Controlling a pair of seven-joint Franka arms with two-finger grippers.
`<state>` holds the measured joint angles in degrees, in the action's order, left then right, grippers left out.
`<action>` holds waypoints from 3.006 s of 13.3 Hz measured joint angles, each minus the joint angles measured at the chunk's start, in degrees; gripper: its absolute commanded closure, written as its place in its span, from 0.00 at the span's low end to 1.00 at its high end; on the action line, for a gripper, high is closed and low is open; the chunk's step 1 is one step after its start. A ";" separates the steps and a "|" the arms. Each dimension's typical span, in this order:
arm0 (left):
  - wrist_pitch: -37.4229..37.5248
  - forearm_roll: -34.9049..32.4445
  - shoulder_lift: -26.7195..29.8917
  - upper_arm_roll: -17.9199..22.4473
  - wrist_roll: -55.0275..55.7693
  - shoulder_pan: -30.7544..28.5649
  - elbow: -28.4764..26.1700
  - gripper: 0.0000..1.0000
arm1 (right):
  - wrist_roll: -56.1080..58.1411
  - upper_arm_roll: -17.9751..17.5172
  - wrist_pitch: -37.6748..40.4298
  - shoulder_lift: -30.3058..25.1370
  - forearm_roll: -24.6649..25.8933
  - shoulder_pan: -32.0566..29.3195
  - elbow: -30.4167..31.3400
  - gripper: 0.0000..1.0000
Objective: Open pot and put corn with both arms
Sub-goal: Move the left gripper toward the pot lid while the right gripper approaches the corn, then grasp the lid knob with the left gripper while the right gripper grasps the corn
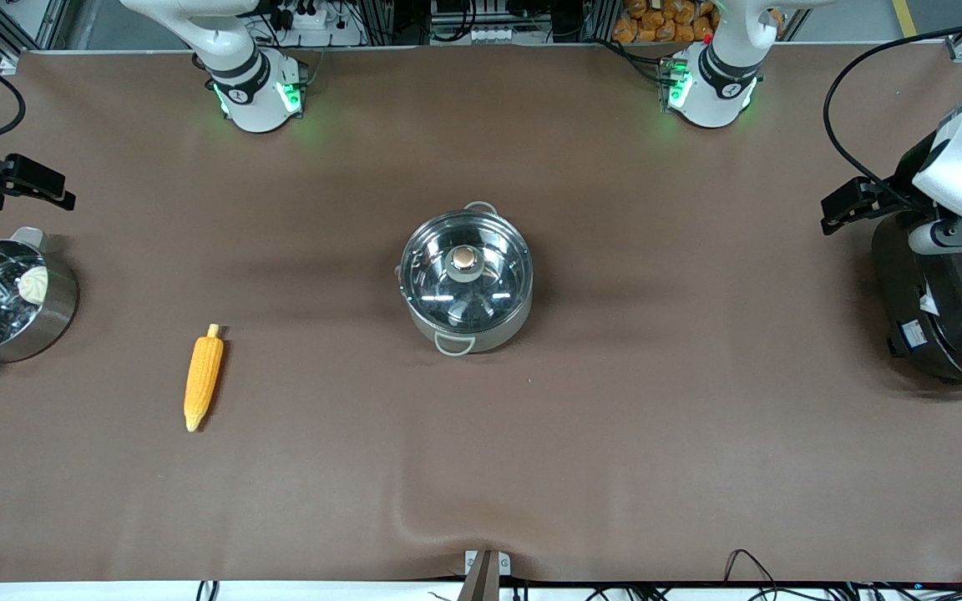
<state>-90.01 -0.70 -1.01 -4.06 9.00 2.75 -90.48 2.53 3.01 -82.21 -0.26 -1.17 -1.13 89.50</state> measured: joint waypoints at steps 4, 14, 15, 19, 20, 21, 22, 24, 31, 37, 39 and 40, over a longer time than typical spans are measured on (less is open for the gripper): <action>0.01 0.00 -0.01 -0.10 0.00 0.04 0.34 0.00 | 0.01 0.01 0.00 0.12 0.00 0.00 0.00 0.00; -0.07 0.13 -5.35 -1.97 5.16 7.15 5.32 0.00 | 0.01 -0.44 -2.04 10.79 -2.70 2.42 -1.97 0.00; -0.14 0.18 -6.76 -2.06 9.25 9.30 6.37 0.00 | 0.01 -0.53 -3.20 13.33 -3.24 3.11 -3.26 0.00; -3.39 0.22 -14.45 -2.45 26.82 19.64 11.64 0.00 | 0.02 -0.28 -9.26 21.13 -4.78 3.65 -5.18 0.00; -5.38 0.22 -16.56 -2.46 31.03 22.09 12.56 0.00 | 0.12 -0.04 -9.27 21.98 -4.80 3.39 -5.21 0.00; -7.60 0.22 -18.52 -2.44 34.93 24.33 13.13 0.00 | 0.20 0.06 -9.14 22.44 -4.80 3.31 -5.20 0.00; -9.40 0.23 -20.28 -2.41 38.28 26.29 13.50 0.00 | 0.20 0.05 -8.76 22.77 -4.80 3.32 -5.08 0.00; -12.07 0.23 -23.16 -2.35 43.26 29.59 13.94 0.00 | 0.20 0.08 -8.92 24.36 -4.80 3.27 -3.98 0.00; -19.18 0.23 -31.41 -2.20 57.38 37.57 15.68 0.06 | 0.41 0.50 -25.59 35.62 -2.29 2.72 -1.42 0.00; -22.68 0.23 -36.50 -1.09 61.50 40.63 17.57 0.17 | 0.70 0.49 -38.49 36.79 -1.97 1.64 5.42 0.00; -22.72 0.23 -36.50 -0.95 62.69 41.34 17.91 0.21 | 0.76 0.40 -39.39 36.89 -1.96 1.72 6.36 0.00; -22.73 0.23 -36.50 -0.93 63.34 41.66 18.00 0.22 | 0.76 0.35 -39.86 36.94 -1.95 1.82 6.67 0.00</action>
<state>-112.74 -0.47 -37.51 -4.99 72.34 44.41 -72.49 3.29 3.37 -122.07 36.68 -3.12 0.70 96.18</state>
